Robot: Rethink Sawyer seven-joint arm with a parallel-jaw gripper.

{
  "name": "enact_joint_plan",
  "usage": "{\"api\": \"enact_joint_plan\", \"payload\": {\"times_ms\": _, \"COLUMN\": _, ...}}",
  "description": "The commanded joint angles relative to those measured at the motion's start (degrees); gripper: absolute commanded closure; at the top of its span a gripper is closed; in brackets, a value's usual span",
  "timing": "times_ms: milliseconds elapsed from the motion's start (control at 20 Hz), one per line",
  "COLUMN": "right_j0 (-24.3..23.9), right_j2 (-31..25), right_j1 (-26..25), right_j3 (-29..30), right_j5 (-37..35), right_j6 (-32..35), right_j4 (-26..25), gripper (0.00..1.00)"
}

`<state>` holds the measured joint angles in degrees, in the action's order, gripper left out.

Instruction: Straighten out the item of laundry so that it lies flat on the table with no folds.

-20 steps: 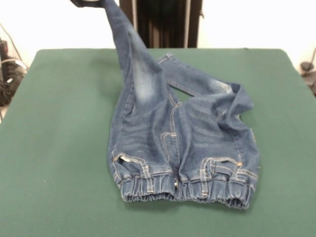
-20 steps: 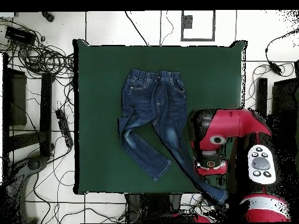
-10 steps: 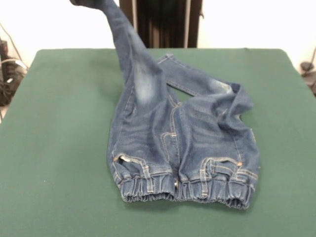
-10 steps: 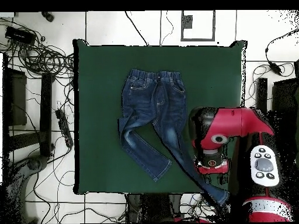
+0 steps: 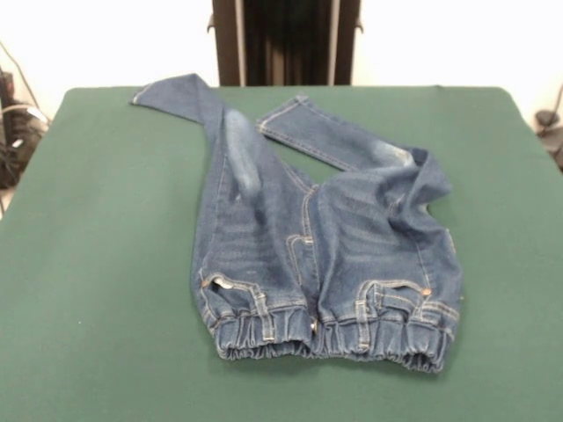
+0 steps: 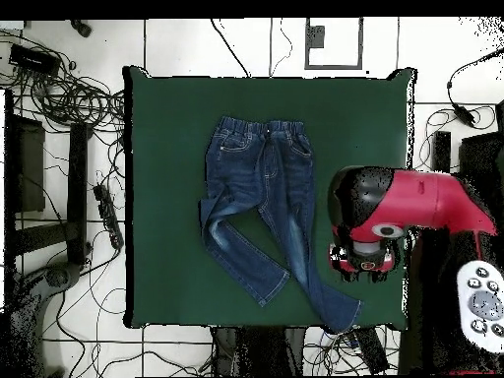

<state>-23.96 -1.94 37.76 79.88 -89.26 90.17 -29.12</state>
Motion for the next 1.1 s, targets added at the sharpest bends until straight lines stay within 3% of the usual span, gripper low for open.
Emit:
{"api": "enact_joint_plan", "payload": {"times_ms": 50, "right_j0": 0.53, "right_j2": -8.9, "right_j1": 5.03, "right_j3": 6.13, "right_j5": 5.86, "right_j6": -11.34, "right_j4": 3.03, "gripper": 0.0}}
{"api": "enact_joint_plan", "payload": {"times_ms": 300, "right_j0": -0.04, "right_j2": -10.37, "right_j1": 4.41, "right_j3": 4.91, "right_j5": 9.78, "right_j6": -9.97, "right_j4": 3.72, "gripper": 0.0}}
{"api": "enact_joint_plan", "payload": {"times_ms": 850, "right_j0": -5.6, "right_j2": -17.9, "right_j1": 5.97, "right_j3": 12.41, "right_j5": 35.33, "right_j6": -10.08, "right_j4": 10.09, "gripper": 0.0}}
{"api": "enact_joint_plan", "payload": {"times_ms": 1100, "right_j0": -8.1, "right_j2": -21.05, "right_j1": 7.05, "right_j3": 15.95, "right_j5": 42.5, "right_j6": -9.59, "right_j4": 11.1, "gripper": 0.0}}
